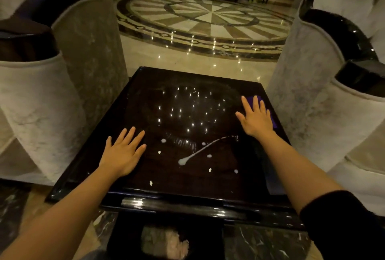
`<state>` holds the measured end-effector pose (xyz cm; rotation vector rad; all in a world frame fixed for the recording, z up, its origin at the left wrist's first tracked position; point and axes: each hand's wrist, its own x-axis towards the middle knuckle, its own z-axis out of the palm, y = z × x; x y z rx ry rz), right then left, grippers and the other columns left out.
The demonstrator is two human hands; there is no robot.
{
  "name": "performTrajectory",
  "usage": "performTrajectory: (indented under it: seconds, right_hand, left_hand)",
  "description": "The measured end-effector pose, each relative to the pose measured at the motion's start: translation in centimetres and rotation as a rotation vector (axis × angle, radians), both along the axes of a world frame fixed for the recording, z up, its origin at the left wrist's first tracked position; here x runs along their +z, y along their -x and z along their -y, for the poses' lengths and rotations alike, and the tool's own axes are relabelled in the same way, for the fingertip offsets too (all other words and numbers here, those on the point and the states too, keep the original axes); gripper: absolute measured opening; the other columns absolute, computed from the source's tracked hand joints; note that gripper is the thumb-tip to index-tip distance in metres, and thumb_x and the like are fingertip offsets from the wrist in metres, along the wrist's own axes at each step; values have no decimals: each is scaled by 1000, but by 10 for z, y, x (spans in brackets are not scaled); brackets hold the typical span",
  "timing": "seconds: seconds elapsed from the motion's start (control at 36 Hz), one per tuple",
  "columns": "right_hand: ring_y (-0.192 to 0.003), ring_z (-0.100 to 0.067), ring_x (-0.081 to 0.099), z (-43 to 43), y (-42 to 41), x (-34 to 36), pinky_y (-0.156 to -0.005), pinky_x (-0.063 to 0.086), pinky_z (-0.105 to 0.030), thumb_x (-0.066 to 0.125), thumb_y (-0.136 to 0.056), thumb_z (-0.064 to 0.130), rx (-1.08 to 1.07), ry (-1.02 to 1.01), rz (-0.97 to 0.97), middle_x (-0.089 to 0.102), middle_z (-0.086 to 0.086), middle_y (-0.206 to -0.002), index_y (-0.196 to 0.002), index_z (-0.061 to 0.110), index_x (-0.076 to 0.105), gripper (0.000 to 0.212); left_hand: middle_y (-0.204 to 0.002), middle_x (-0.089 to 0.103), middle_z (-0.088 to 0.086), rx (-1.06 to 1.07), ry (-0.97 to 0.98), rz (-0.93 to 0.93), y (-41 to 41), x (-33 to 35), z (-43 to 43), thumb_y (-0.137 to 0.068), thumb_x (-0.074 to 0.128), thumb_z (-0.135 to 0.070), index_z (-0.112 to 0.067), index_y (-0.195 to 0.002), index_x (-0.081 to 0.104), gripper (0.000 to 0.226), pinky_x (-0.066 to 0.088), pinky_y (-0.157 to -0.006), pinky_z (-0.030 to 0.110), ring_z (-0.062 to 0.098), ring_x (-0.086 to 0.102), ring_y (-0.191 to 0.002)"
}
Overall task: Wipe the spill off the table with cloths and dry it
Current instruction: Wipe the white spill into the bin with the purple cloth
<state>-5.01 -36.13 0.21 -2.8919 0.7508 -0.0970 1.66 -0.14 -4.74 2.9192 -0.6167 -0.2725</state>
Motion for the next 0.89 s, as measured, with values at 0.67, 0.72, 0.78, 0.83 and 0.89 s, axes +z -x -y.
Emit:
performTrajectory:
  seconds: [0.67, 0.72, 0.78, 0.83, 0.89]
  right_hand:
    - [-122, -46, 29, 42, -25, -24, -98, 34, -50, 34, -94, 28, -219, 26, -101, 33, -25, -138, -140, 28, 19, 47]
    - [-121, -45, 30, 42, -27, -24, -96, 35, -49, 33, -94, 30, -218, 2, -92, 35, -22, -138, -139, 30, 22, 46]
    - [-119, -44, 32, 40, -28, -24, -95, 35, -48, 29, -96, 33, -212, -54, -55, 36, -20, -138, -138, 32, 25, 43]
    - [-118, -44, 34, 37, -30, -25, -96, 34, -48, 27, -97, 33, -197, -102, -6, 37, -20, -139, -139, 31, 25, 42]
    - [-116, -45, 39, 32, -33, -26, -97, 34, -47, 26, -97, 30, -178, -110, 19, 41, -24, -135, -141, 24, 21, 44]
  left_hand:
    - [-157, 4, -4, 3, 75, 17, 0, -1, -2, -97, 18, -42, -34, -145, 10, 49, -1, -116, 47, 15, -4, -145]
    - [-157, 5, -4, 3, 77, 23, 0, -1, -2, -97, 18, -41, -34, -145, 10, 49, -1, -116, 47, 15, -3, -145]
    - [-157, 5, -3, 1, 84, 22, 1, 0, -1, -97, 18, -41, -34, -145, 11, 49, -1, -117, 47, 15, -3, -145]
    - [-157, 5, -3, 4, 89, 13, 2, 0, -1, -97, 18, -41, -34, -145, 11, 49, -1, -116, 47, 16, -4, -145]
    - [-158, 4, -3, 4, 85, 7, 2, 1, -2, -97, 17, -41, -33, -145, 10, 49, -1, -117, 47, 16, -4, -145]
